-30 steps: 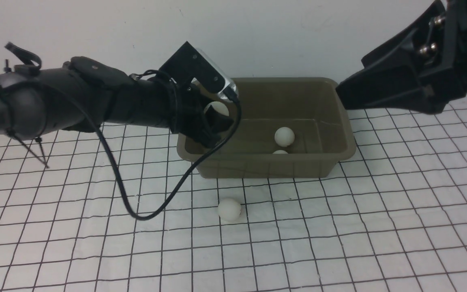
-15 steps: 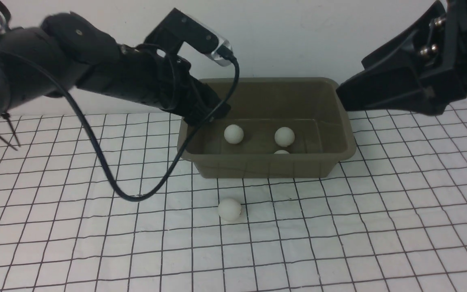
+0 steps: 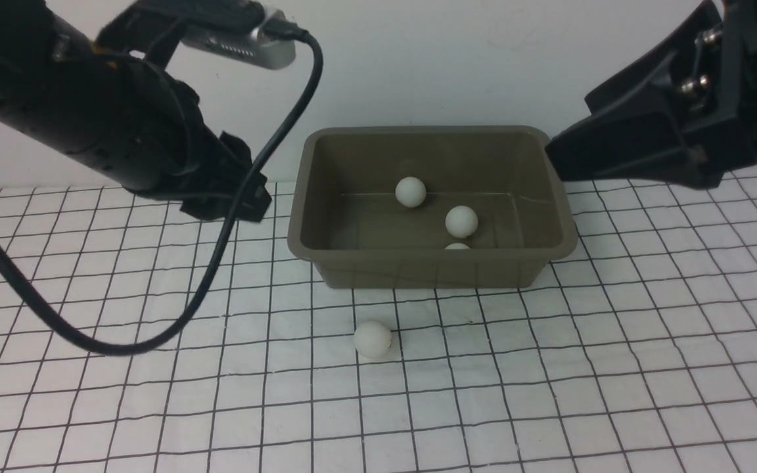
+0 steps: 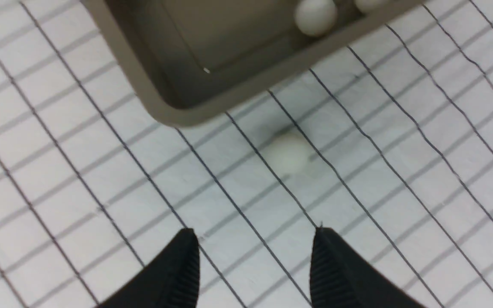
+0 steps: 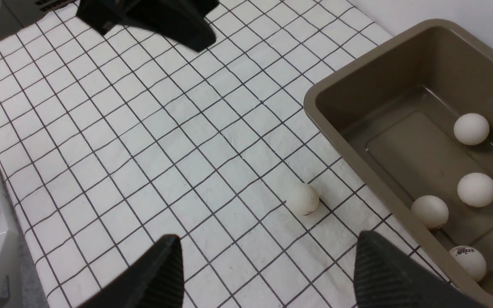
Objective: Put the table tennis balls into the box on the white checkered tablecloth.
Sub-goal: 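Reach for and grasp a ping pong ball on the table beside the basket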
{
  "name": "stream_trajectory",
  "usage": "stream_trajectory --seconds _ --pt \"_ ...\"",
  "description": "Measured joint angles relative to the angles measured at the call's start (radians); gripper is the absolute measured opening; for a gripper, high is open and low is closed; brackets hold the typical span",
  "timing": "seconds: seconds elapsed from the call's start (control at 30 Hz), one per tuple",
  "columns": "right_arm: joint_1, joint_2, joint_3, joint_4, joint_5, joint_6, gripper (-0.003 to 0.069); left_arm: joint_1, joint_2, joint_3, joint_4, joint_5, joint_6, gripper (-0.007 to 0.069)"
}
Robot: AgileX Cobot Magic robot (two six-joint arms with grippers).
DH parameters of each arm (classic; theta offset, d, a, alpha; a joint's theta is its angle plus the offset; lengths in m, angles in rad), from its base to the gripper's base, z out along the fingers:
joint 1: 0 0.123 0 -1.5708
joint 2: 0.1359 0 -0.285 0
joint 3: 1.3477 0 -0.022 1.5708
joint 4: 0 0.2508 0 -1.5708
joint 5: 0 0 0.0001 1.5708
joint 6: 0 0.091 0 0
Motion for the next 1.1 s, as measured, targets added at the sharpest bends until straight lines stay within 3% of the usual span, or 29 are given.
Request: stream_trajectory --seconds 0.1,0.27,0.47,0.57,0.77,1.1 --pt "0.0 0.0 0.0 0.0 0.0 -0.007 0.0482 0.0 0.001 0.046 -0.094 0.077 0.021 0.0323" --pt "0.0 0.0 0.0 0.001 -0.002 -0.018 0.0482 -0.01 0.002 0.163 -0.222 0.059 0.086 0.0323" --pt "0.0 0.0 0.0 0.001 -0.022 -0.019 0.0482 -0.17 0.018 0.358 -0.263 -0.249 0.187 0.0324" --pt "0.0 0.0 0.0 0.001 -0.023 -0.019 0.0482 -0.241 0.073 0.371 -0.279 -0.364 0.204 0.036" --pt "0.0 0.0 0.0 0.001 -0.022 -0.016 0.0482 -0.252 0.204 0.372 -0.281 -0.5 0.205 0.047" --pt "0.0 0.0 0.0 0.002 -0.015 0.004 0.0482 -0.252 0.309 0.372 -0.293 -0.703 0.208 0.0482"
